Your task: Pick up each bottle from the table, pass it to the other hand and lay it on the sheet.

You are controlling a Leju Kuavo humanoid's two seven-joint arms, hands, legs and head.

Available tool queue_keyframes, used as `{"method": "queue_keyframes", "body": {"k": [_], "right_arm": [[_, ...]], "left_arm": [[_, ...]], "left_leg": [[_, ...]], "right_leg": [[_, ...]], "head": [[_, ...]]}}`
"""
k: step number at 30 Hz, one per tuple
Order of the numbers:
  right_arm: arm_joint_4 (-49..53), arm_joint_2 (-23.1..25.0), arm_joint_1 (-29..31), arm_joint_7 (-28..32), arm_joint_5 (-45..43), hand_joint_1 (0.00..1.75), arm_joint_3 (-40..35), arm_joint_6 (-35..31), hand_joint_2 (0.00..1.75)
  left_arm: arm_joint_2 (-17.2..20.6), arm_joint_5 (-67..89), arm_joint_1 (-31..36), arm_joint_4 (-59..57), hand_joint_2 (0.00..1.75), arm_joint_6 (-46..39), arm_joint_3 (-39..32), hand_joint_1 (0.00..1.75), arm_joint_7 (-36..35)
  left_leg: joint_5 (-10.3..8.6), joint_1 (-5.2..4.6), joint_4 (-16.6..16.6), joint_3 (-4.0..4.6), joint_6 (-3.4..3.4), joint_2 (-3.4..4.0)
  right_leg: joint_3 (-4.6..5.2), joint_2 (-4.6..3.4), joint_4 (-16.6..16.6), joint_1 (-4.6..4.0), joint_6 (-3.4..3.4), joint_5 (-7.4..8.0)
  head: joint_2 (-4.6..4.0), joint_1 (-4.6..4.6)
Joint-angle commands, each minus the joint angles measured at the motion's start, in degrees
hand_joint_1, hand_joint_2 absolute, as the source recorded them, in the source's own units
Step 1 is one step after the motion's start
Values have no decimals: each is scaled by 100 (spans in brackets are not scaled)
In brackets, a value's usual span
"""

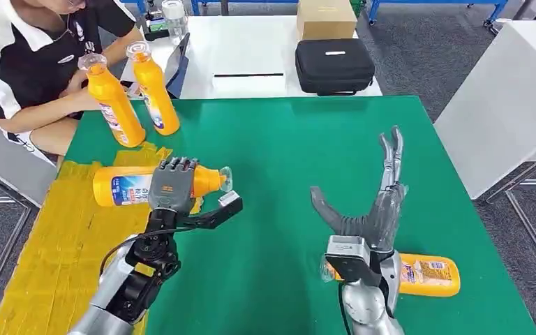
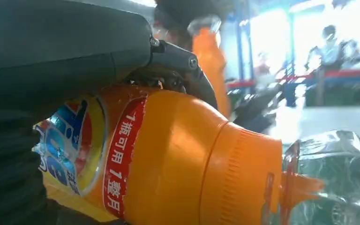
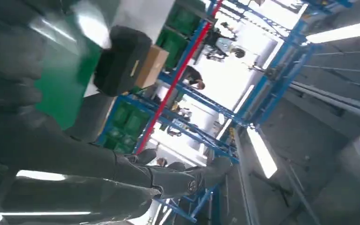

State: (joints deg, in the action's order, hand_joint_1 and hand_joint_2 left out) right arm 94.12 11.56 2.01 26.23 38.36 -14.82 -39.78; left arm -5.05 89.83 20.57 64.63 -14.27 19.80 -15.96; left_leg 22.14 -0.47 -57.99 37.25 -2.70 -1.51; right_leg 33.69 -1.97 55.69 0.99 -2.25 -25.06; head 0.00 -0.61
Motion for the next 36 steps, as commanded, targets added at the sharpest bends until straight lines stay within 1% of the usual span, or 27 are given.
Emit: {"method": "queue_keyframes", "body": {"k": [1,2,3,4,5,6,7,8,11,12,13,14,15,17,18,20,21,22,24,25,26,27,28,29,30,35,36], "right_arm": [[77,-140,-157,-209,119,0,193,-22,175],[77,-140,-157,-209,119,0,193,-22,175],[56,-152,-156,-220,134,0,180,-22,175],[13,-191,-141,-248,159,0,135,-22,175],[-30,-241,-112,-346,246,0,81,-22,175],[-61,-300,-87,-463,333,0,10,-22,175],[-88,-322,-71,-553,451,0,-13,-22,175],[-113,-295,-65,-750,867,0,60,-22,175],[-112,-298,-62,-763,886,0,50,-22,175],[-111,-325,-61,-843,973,0,37,-22,175],[-127,-395,-57,-1054,1183,0,1,77,175],[-82,-431,-65,-1200,1316,0,-18,146,175],[-38,-489,-74,-1404,1575,0,-46,242,175],[46,-569,-101,-1584,1862,0,-85,393,175],[46,-569,-101,-1584,1862,0,-85,393,175],[150,-647,-114,-1694,2110,0,-131,495,175],[198,-674,-115,-1749,2215,0,-150,564,175],[267,-745,-110,-1813,2305,0,-204,744,175],[429,-914,-122,-1934,2429,0,-311,1245,175],[602,-1098,-158,-2138,2882,0,-396,1730,175],[771,-1203,-226,-2226,2988,0,-437,2039,175],[854,-1231,-275,-2236,2984,0,-431,2064,175],[1066,-1377,-348,-2264,2969,0,-475,2525,175],[1190,-1519,-392,-2279,3123,0,-521,2763,175],[1308,-1659,-424,-2291,3208,0,-560,2931,175],[1342,-1689,-449,-2292,3193,0,-527,2943,175],[1342,-1689,-449,-2292,3193,0,-527,2943,175]], "left_arm": [[139,17,286,-731,175,218,-186,175,-737],[139,17,286,-731,175,218,-186,175,-737],[138,17,292,-744,175,240,-219,162,-782],[145,17,306,-771,175,319,-235,42,-844],[148,17,316,-786,175,447,-227,0,-932],[206,17,352,-835,0,632,-121,0,-1125],[206,17,369,-882,0,733,-119,0,-1171],[177,17,395,-997,0,911,-171,0,-1175],[178,17,397,-1017,0,906,-173,0,-1171],[184,17,410,-1048,0,884,-139,0,-1194],[161,17,401,-1050,0,801,-172,0,-1197],[146,17,404,-1060,0,788,-187,0,-1190],[128,17,405,-1062,0,732,-194,0,-1169],[5,17,371,-1006,0,536,-399,0,-950],[5,17,371,-1006,0,536,-399,0,-950],[-102,17,340,-939,0,421,-582,0,-675],[-133,17,315,-891,0,346,-643,0,-617],[-217,10,268,-818,0,261,-796,0,-450],[-335,-255,192,-697,0,91,-1028,0,49],[-425,-720,113,-545,0,-70,-1163,0,607],[-481,-1168,50,-411,0,-167,-1236,0,1016],[-487,-1158,37,-368,0,-158,-1230,0,1004],[-547,-2168,-107,-101,0,-291,-1282,0,1814],[-567,-2917,-205,54,0,-228,-1298,0,2374],[-539,-3476,-301,183,0,-70,-1287,0,2682],[-491,-3531,-359,242,0,-75,-1237,0,2676],[-491,-3531,-359,242,0,-75,-1237,0,2676]], "left_leg": [[7,6,3,-22,13,4],[6,3,4,-18,11,6],[13,7,2,-32,17,11],[8,5,1,-20,13,10],[16,9,0,-38,21,13],[22,11,-1,-49,26,14],[7,6,2,-20,13,4],[15,10,1,-37,19,11],[5,4,4,-16,10,8],[12,5,4,-32,16,12],[20,9,2,-47,22,15],[4,4,4,-14,9,3],[12,7,4,-32,16,8],[7,4,3,-18,10,5],[15,6,1,-34,16,11],[5,4,2,-12,9,4],[23,10,-2,-46,23,12],[7,5,0,-16,11,2],[13,5,-1,-25,14,7],[10,4,-2,-16,10,7],[31,10,-8,-52,23,17],[12,3,-2,-19,11,5],[8,3,-1,-13,9,1],[20,7,-5,-30,15,5],[13,3,-3,-18,11,0],[11,0,0,-12,10,5],[33,6,-5,-50,24,16]], "right_leg": [[-26,15,-8,-9,9,-6],[-20,11,-6,-6,8,-4],[-34,15,-7,-11,12,-9],[-20,10,-5,-8,9,-5],[-39,18,-6,-13,14,-12],[-52,24,-7,-17,17,-17],[-23,16,-7,-9,8,-6],[-41,17,-9,-14,12,-10],[-18,7,-6,-6,6,-3],[-35,13,-8,-8,10,-9],[-50,19,-9,-13,14,-15],[-18,10,-6,-6,6,-3],[-37,16,-10,-10,10,-9],[-22,10,-6,-6,7,-5],[-38,14,-7,-10,11,-11],[-15,11,-5,-6,6,-4],[-53,24,-7,-15,15,-18],[-21,15,-5,-8,7,-6],[-29,17,-4,-8,9,-11],[-21,12,-4,-7,6,-7],[-60,23,-6,-16,14,-24],[-26,17,-4,-6,6,-10],[-19,17,-4,-5,5,-7],[-38,23,-5,-11,9,-16],[-25,21,-3,-6,6,-13],[-18,10,-4,-3,6,-8],[-57,19,-4,-12,15,-24]], "head": [[0,2],[0,0],[0,0],[0,0],[0,-2],[0,0],[0,2],[0,0],[0,0],[0,0],[0,2],[0,0],[0,0],[0,0],[0,0],[0,0],[0,0],[0,2],[0,0],[0,0],[0,0],[0,0],[0,0],[0,-2],[0,2],[0,2],[0,0]]}}
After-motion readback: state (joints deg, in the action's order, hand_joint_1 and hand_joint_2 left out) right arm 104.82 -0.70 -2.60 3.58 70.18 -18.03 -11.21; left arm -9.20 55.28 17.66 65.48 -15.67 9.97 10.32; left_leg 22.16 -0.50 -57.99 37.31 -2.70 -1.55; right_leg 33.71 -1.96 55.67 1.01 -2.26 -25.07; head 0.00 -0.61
